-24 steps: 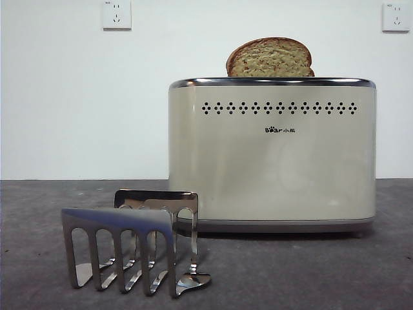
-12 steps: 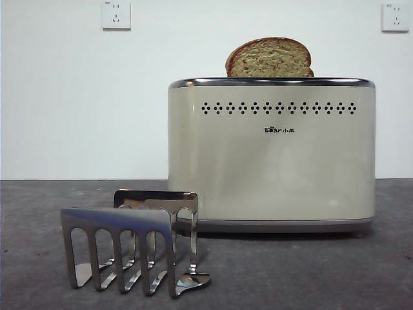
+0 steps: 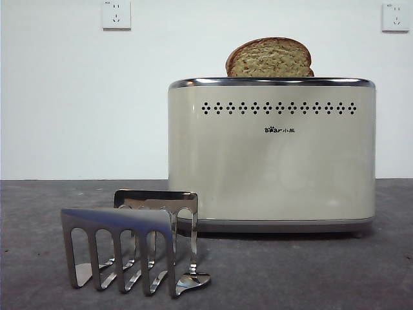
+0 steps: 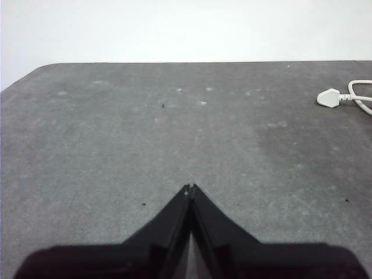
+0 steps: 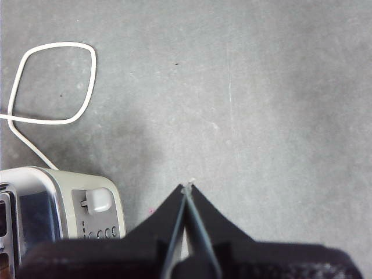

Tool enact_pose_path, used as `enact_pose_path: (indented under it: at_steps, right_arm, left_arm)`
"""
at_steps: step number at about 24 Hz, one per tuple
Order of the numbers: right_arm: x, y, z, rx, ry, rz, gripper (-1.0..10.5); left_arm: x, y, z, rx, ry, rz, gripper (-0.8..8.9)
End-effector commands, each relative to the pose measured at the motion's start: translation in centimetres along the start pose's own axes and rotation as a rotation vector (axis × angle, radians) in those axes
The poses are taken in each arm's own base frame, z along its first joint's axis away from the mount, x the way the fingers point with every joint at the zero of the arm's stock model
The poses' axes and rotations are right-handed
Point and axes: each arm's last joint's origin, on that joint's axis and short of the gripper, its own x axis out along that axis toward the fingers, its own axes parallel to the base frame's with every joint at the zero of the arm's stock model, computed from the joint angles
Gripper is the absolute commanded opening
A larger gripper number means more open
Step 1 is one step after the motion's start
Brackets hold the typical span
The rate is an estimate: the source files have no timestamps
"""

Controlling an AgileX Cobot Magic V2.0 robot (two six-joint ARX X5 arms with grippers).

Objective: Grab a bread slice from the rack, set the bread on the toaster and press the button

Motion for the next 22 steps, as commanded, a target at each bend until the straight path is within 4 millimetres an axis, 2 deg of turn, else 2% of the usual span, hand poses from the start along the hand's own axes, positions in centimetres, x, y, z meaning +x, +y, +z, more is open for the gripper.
enact_pose_path:
  at_steps: [1,5,7,12,15,17,19,22]
  right_arm:
    - [0.4,0.1,0.1,-0.005,0.010,0.008,0.0]
    - [0.9,-0.5,0.8,-0.002,-0.033,-0.058,0.0]
    - [-0.4,-0.4,0.5,-0.007,-0.073,-0.148,0.0]
    - [-5.3,1.9,-1.7,-0.068,-0.199,-0.152,0.0]
    - [-9.8,2.3,-4.3,-0.134,-0.348,-0.153,0.0]
    - [-11.7,2.2,-6.5,-0.152,-0.507,-0.145,0.0]
    - [-11.5,2.0,-9.1,-0.155,-0.708,-0.123,0.0]
    - [-9.1,1.5,-12.5,-0.181,-0.877,-0.057,0.0]
  left_arm:
    - [0.2,0.0,-0.3,-0.009,0.011,0.003,-0.04]
    - [0.3,0.0,-0.5,-0.006,0.030,0.004,-0.04]
    - [0.3,0.0,-0.5,-0.005,0.040,0.004,-0.04]
    - [0.4,0.0,-0.7,-0.003,0.056,0.005,-0.04]
    - [0.4,0.0,-0.7,-0.002,0.060,0.005,-0.04]
    - [0.4,0.0,-0.7,-0.002,0.062,0.005,-0.04]
    - [0.5,0.0,-0.7,-0.002,0.065,0.005,-0.04]
    - [0.5,0.0,-0.7,-0.002,0.066,0.005,-0.04]
